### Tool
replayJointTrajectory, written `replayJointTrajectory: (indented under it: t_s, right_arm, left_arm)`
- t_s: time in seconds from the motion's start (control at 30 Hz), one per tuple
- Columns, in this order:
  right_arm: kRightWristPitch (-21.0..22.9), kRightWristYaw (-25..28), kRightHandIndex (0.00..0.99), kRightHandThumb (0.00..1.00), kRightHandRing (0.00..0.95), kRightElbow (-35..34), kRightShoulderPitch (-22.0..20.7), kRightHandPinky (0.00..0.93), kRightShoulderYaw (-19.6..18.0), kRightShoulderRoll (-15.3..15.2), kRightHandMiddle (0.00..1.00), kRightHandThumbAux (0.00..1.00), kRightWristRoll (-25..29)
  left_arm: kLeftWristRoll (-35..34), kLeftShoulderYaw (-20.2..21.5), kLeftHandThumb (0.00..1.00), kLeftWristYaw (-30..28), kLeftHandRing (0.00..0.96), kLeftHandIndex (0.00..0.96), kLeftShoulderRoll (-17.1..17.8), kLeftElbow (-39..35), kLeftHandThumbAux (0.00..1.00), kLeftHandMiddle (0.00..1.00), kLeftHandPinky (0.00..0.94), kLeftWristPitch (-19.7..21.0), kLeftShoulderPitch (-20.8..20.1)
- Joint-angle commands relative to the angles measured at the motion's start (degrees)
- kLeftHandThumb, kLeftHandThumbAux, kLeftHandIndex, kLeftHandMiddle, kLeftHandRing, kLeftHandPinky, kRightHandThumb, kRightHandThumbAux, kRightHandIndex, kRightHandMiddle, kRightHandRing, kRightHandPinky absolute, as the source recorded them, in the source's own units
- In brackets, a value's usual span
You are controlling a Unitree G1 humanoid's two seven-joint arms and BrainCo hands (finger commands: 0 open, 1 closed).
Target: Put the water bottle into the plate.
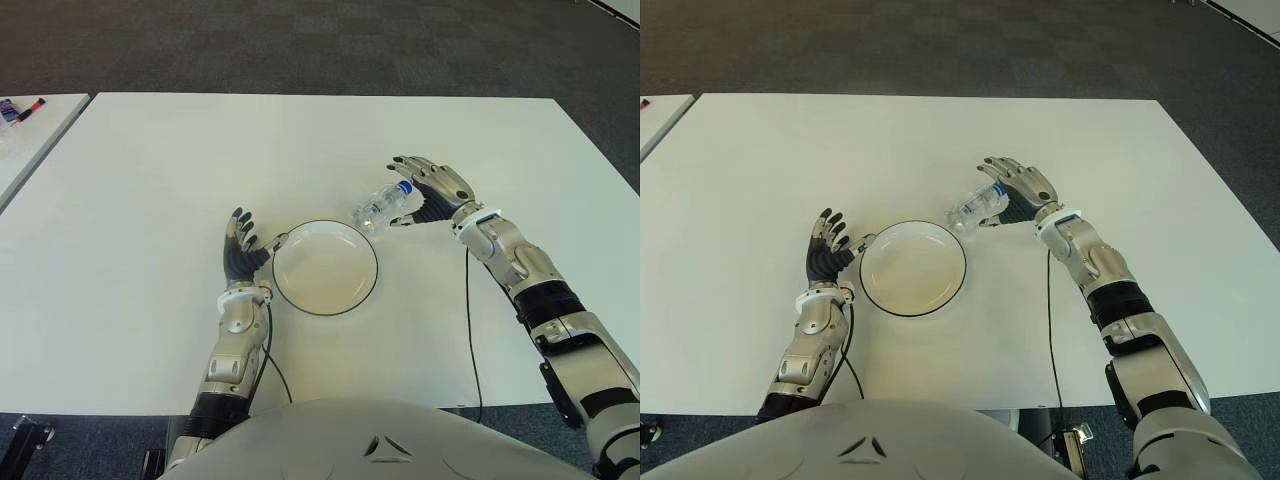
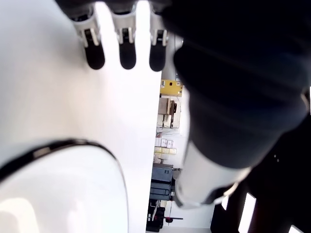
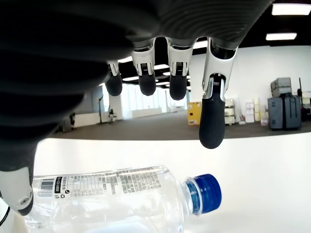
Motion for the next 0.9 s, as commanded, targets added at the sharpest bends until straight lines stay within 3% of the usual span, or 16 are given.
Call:
replayJointTrajectory:
  t_s: [0.03, 0.37, 0.63, 0.9]
  right_arm:
    - [0.65, 1.55, 0.000, 0.712, 0.061, 1.24, -1.54, 0.483, 1.47, 0.62, 0.000, 0.569, -0.85]
    - [0.67, 1.25, 0.000, 0.722, 0.051, 3.16, -3.12, 0.468, 2.79, 1.36, 0.000, 0.570, -1.11]
    - [-0.28, 0.64, 0.004, 0.713, 0.032, 5.35, -4.86, 0.292, 4.14, 1.81, 0.000, 0.563, -1.82]
    - [-1.61, -0.34, 0.000, 0.697, 0.012, 7.41, -6.27, 0.238, 5.29, 1.85, 0.000, 0.564, -1.92]
  left_arm:
    - [0.18, 0.41, 0.000, 1.54, 0.128, 0.072, -5.38, -0.53, 0.960, 0.141, 0.158, 0.30, -0.45]
    - [0.15, 0.19, 0.000, 2.39, 0.132, 0.077, -5.15, -2.00, 0.975, 0.149, 0.157, 1.43, 0.19]
    - [0.83, -0.03, 0.000, 2.67, 0.129, 0.070, -4.61, -2.63, 0.956, 0.138, 0.163, 2.40, 0.34]
    - [1.14, -0.03, 0.000, 2.84, 0.134, 0.077, -4.73, -3.33, 0.950, 0.143, 0.166, 2.95, 0.62]
